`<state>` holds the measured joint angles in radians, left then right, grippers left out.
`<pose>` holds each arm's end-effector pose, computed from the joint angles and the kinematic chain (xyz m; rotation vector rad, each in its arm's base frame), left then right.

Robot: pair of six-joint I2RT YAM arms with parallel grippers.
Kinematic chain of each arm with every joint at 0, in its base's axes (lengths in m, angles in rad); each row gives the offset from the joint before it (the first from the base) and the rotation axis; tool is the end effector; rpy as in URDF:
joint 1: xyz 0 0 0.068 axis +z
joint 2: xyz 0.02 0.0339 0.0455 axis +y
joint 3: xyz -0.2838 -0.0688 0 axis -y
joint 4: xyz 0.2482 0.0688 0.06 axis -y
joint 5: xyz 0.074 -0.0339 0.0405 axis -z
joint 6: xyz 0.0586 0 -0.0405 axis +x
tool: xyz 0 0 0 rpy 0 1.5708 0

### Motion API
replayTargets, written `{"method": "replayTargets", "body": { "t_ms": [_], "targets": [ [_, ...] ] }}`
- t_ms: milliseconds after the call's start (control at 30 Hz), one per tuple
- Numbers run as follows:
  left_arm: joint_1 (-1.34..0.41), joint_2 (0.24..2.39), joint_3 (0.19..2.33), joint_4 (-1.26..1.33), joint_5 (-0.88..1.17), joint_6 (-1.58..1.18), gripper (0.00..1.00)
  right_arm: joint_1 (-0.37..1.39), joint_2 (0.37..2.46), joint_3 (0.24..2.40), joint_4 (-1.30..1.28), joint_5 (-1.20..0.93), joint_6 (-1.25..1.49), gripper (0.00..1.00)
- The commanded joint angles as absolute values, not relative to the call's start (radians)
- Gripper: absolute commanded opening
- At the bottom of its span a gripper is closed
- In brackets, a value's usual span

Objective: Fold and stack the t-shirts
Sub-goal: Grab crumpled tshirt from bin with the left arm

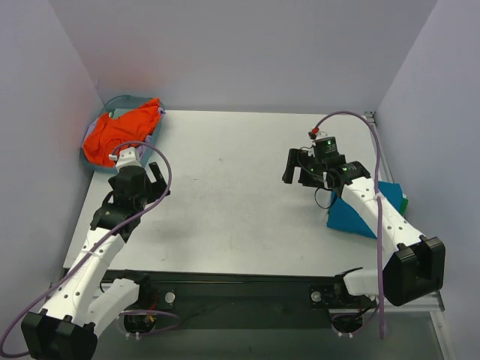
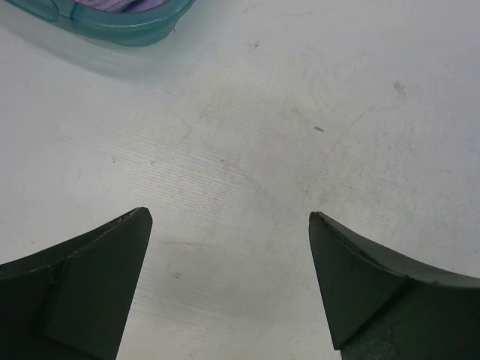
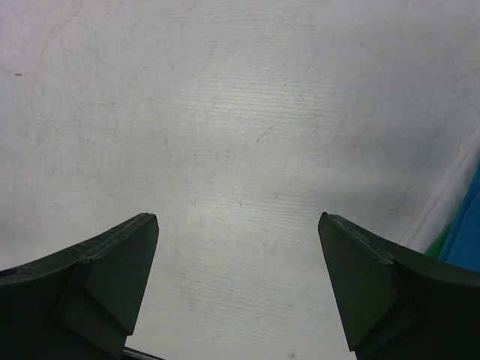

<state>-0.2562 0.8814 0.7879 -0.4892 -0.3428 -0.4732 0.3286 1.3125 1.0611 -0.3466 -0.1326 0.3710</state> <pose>0.1985 -0.0316 0.2980 -0.4235 2.0735 -0.0640 0.2928 0.1080 0.3099 -0.0308 2.2140 0.5390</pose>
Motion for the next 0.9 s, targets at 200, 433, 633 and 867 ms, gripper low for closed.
{"method": "replayTargets", "body": {
  "t_ms": [200,433,633,867],
  "targets": [
    [-0.259,0.891,0.839,-0.442,-0.383,-0.428,0.97,0.336,1.276,1.066,-0.318,-0.091,0.393,0.92],
    [-0.258,0.902,0.839,-0.338,-0.396,-0.341,0.97,0.336,1.281,1.081,-0.314,-0.074,0.397,0.93],
    [-0.192,1.046,0.931,-0.219,-0.396,-0.232,0.97,0.337,1.295,1.089,-0.305,-0.055,0.402,0.93],
    [0.070,1.339,1.162,-0.156,-0.209,-0.279,0.97,0.336,1.321,1.127,-0.301,-0.037,0.399,0.93]
  ]
}}
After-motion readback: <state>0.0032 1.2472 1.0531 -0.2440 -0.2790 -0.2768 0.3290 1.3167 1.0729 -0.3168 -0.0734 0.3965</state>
